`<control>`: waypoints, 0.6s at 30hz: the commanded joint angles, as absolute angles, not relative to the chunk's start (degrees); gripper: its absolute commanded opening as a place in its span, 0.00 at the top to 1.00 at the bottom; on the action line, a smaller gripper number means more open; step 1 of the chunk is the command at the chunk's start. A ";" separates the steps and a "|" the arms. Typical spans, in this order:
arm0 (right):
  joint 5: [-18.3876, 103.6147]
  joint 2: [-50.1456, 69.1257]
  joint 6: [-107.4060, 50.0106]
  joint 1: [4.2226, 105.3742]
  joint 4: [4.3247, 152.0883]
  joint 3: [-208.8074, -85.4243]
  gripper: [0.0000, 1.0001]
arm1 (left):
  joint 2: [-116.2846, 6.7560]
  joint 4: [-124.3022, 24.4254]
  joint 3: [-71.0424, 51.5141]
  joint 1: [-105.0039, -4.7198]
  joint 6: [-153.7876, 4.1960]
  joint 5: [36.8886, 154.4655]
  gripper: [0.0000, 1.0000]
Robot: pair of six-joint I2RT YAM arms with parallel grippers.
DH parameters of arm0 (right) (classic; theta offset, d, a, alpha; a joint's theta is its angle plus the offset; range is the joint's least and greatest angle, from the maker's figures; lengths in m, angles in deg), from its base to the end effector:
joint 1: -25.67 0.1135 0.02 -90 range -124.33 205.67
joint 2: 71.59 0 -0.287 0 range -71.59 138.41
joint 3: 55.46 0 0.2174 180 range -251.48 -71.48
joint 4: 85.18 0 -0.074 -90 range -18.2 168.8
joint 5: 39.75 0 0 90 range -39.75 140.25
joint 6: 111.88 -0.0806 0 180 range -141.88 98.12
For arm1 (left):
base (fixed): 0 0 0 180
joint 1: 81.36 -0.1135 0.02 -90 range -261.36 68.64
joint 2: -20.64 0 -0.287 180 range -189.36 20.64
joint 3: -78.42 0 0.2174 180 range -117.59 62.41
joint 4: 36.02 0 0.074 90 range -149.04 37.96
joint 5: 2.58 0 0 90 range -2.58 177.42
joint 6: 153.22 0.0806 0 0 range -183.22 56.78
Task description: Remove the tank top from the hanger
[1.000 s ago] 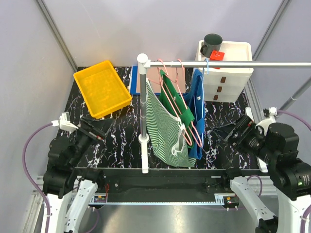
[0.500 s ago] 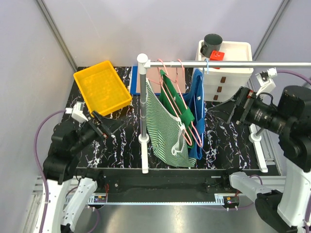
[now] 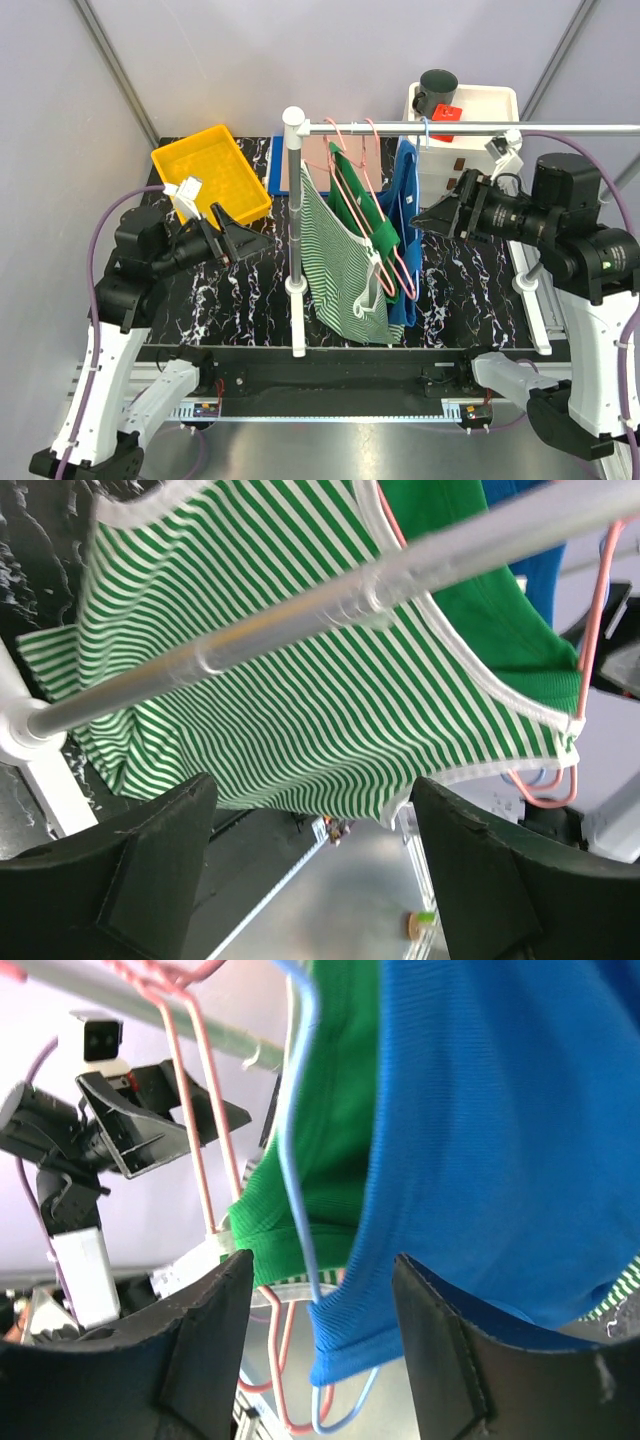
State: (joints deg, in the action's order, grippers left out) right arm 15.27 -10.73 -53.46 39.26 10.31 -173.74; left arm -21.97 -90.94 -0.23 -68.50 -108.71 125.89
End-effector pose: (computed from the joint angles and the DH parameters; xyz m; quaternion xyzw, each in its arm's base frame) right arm 0.1077 0.0736 0.4836 -0.0277 0.8281 0.4279 0.3611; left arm 0.1003 -0.0743 0.3913 -0.0319 0.7910 -0.5017 0.3488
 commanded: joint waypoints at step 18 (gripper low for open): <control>25.64 -18.15 -57.83 46.15 27.38 -158.93 0.87 | -25.58 -81.93 -11.41 -44.46 -113.40 113.62 0.34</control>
State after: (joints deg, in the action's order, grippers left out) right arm 22.42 -16.94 -55.64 45.83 22.27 -160.01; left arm -23.17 -88.31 -6.61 -48.13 -112.41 115.43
